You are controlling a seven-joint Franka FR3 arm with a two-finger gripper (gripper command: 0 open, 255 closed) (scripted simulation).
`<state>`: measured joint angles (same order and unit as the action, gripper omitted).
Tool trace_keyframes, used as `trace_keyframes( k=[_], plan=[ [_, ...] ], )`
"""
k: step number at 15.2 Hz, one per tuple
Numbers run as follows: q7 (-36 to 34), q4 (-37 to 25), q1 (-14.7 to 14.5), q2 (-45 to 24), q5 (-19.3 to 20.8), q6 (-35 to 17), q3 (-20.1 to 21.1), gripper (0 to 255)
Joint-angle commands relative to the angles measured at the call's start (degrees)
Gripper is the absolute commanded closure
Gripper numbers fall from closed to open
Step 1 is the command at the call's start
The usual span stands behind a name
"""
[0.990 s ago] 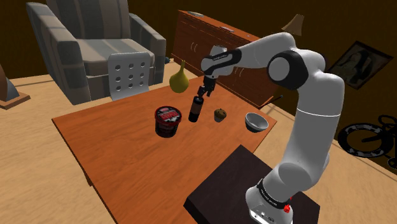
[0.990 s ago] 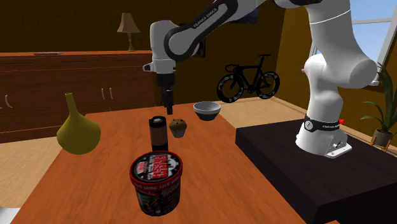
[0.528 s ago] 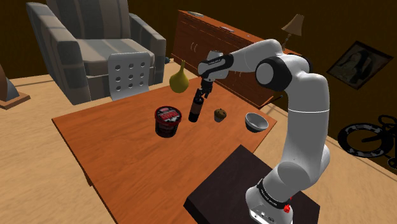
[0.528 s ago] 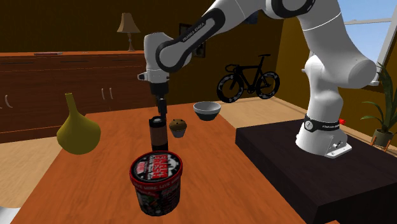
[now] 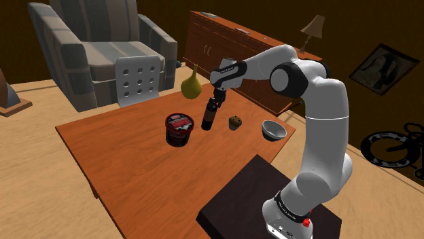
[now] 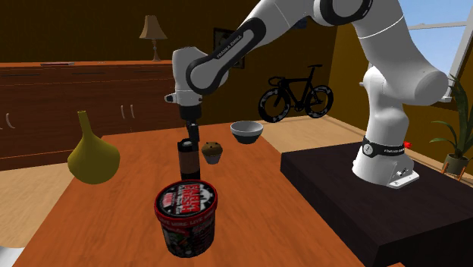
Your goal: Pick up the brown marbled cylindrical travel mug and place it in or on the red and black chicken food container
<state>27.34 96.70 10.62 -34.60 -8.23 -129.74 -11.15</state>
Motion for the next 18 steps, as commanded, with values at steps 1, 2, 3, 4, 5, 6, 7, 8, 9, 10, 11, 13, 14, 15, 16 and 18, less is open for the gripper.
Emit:
trace_keyframes(
  k=[1, 2, 3, 4, 5, 6, 7, 8, 9, 10, 11, 13, 14, 15, 16, 18],
  plan=[
    [0.0, 0.0, 0.0, 0.0, 0.0, 0.0, 0.0, 0],
    [0.0, 0.0, 0.0, 0.0, 0.0, 0.0, 0.0, 0],
    [0.0, 0.0, 0.0, 0.0, 0.0, 0.0, 0.0, 0],
    [0.0, 0.0, 0.0, 0.0, 0.0, 0.0, 0.0, 255],
    [0.0, 0.0, 0.0, 0.0, 0.0, 0.0, 0.0, 255],
    [0.0, 0.0, 0.0, 0.0, 0.0, 0.0, 0.0, 255],
    [0.0, 0.0, 0.0, 0.0, 0.0, 0.0, 0.0, 255],
    [0.0, 0.0, 0.0, 0.0, 0.0, 0.0, 0.0, 255],
    [0.0, 0.0, 0.0, 0.0, 0.0, 0.0, 0.0, 255],
    [0.0, 0.0, 0.0, 0.0, 0.0, 0.0, 0.0, 255],
    [0.0, 0.0, 0.0, 0.0, 0.0, 0.0, 0.0, 255],
    [0.0, 0.0, 0.0, 0.0, 0.0, 0.0, 0.0, 255],
    [-0.1, -0.1, -0.1, 0.5, 0.1, 0.5, -0.1, 255],
    [-0.1, -0.1, -0.1, 0.9, 0.2, 1.0, -0.2, 255],
    [-0.2, -0.2, -0.1, 1.4, 0.3, 1.6, -0.2, 255],
    [-0.3, -0.5, -0.2, 2.3, 0.5, 2.7, -0.4, 255]
  ],
)
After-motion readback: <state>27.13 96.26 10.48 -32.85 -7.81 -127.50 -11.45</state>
